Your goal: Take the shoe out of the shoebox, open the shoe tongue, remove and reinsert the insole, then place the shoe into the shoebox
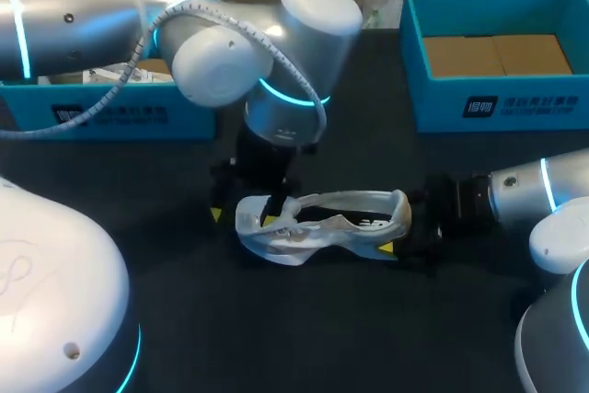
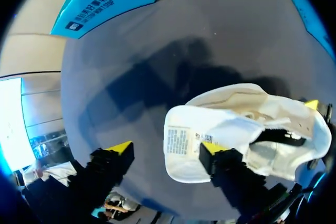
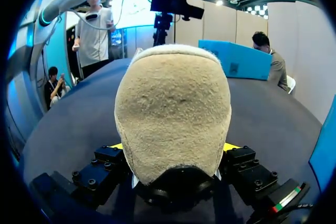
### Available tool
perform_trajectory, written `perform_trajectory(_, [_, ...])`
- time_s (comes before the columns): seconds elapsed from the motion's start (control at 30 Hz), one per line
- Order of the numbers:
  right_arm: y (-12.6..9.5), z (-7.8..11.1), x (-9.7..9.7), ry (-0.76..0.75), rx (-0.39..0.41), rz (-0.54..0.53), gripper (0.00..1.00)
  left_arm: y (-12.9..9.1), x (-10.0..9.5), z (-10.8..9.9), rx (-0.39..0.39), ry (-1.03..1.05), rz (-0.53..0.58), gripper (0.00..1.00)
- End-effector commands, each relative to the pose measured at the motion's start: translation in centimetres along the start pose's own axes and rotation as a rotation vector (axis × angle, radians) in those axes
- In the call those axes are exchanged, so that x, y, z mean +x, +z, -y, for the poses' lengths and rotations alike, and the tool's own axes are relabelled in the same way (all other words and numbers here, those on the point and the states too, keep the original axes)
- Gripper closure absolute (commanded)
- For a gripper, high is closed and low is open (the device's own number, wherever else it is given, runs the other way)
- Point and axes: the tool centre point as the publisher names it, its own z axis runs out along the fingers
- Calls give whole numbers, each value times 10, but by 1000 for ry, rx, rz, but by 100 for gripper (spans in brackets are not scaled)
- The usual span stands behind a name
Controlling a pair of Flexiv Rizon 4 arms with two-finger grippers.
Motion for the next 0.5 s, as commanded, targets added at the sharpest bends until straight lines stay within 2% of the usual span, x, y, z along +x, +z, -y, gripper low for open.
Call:
perform_trajectory(0.03, [3, 2, 0, 0, 5, 1, 100, -13, -7, -7, 29, 27, -19, 0])
perform_trajectory(0.5, [3, 2, 0, 0, 5, 1, 100, -57, 3, -14, 111, 110, -64, 0])
